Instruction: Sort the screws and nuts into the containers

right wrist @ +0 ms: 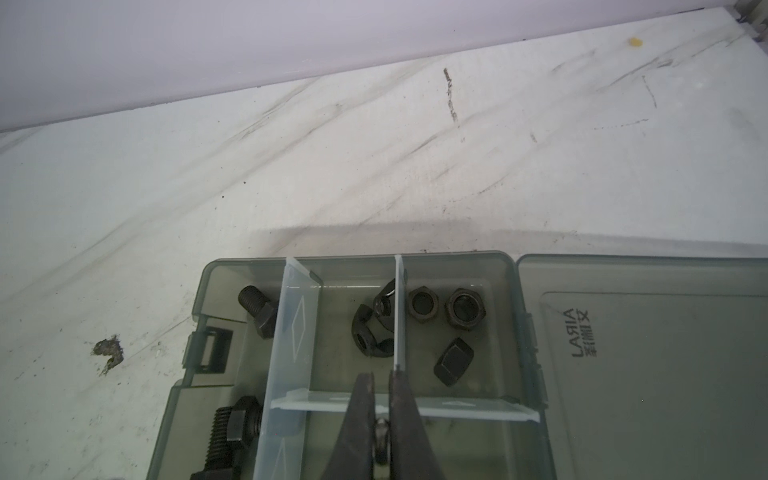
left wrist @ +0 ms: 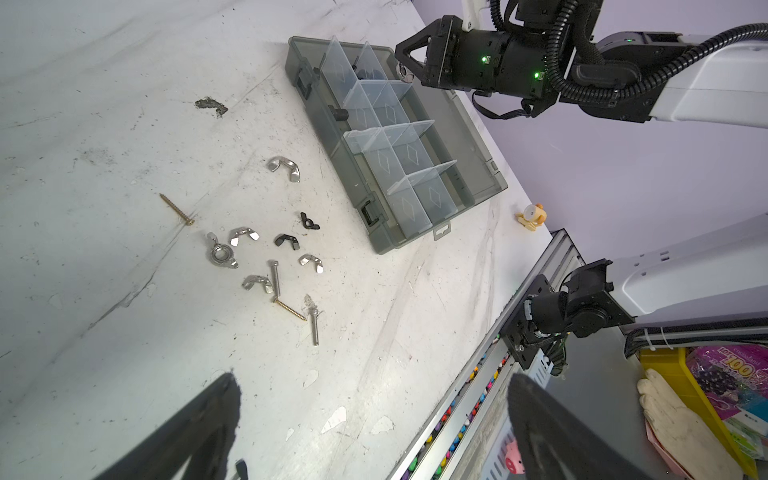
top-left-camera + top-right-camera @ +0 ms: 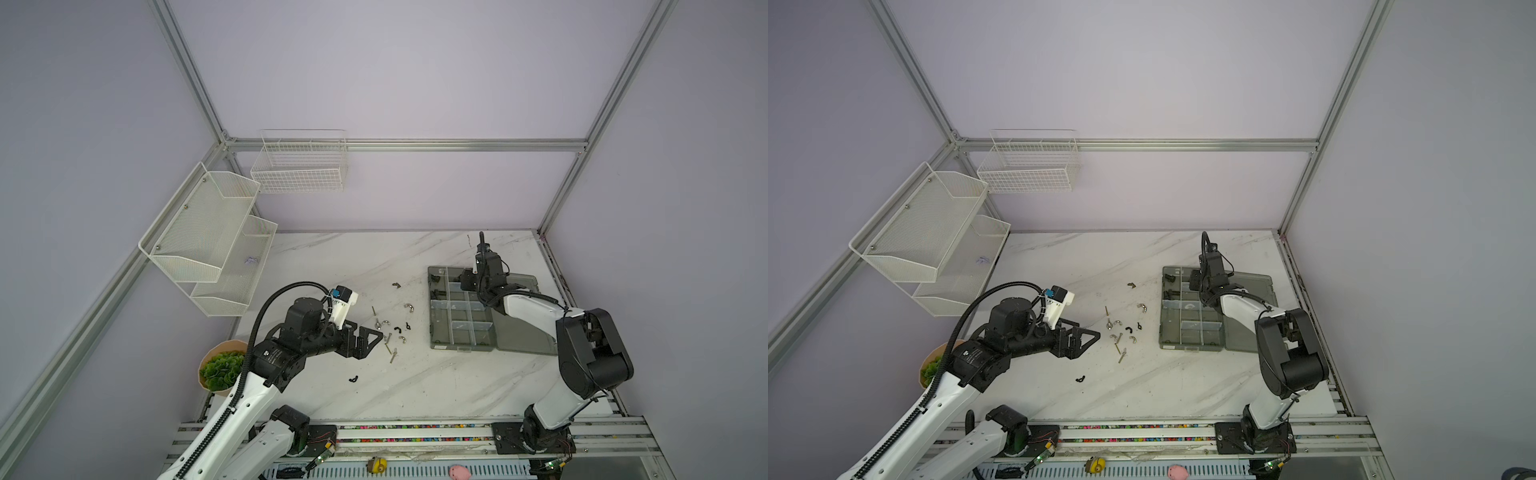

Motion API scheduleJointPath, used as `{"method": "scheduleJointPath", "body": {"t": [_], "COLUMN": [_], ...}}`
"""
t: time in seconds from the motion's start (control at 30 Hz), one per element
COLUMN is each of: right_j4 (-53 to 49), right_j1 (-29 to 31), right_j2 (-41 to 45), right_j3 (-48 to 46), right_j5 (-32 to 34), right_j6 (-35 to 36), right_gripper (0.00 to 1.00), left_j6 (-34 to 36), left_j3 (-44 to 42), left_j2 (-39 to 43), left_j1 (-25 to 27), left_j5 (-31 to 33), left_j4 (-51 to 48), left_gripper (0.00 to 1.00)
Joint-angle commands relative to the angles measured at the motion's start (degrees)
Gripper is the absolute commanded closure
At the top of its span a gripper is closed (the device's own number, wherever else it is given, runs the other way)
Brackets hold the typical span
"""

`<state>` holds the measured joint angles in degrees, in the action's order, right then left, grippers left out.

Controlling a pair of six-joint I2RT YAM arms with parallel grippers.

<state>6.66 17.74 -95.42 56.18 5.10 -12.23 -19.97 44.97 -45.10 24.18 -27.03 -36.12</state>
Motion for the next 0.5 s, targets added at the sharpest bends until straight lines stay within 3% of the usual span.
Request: {"method": "scheduleJointPath", "body": {"t": [0.0, 0.3, 0.47], "right_j4": [1.42, 1.44, 1.78], "right_j1": [0.15, 0.84, 3.24], "right_j2": [-0.64, -3.67, -3.81], "right_j3": [-0.6, 0.21, -0.24], "right_j5": [-2.51, -6.06, -4.49], "right_j6": [0.75, 1.04, 1.13], "right_gripper": [1.0, 0.99, 0.99], "left_j6": [0.09, 0.19, 0.25], "left_j3": [-2.16, -1.99, -1.9], "left_j2": [0.14, -0.09, -0.38], "left_j1": [0.34, 0.26, 0.25], "left_j5": [-0.57, 0.47, 0.66], "left_j4": [0.98, 0.61, 0.52], "left_gripper": [0.0, 0.0, 0.0]}}
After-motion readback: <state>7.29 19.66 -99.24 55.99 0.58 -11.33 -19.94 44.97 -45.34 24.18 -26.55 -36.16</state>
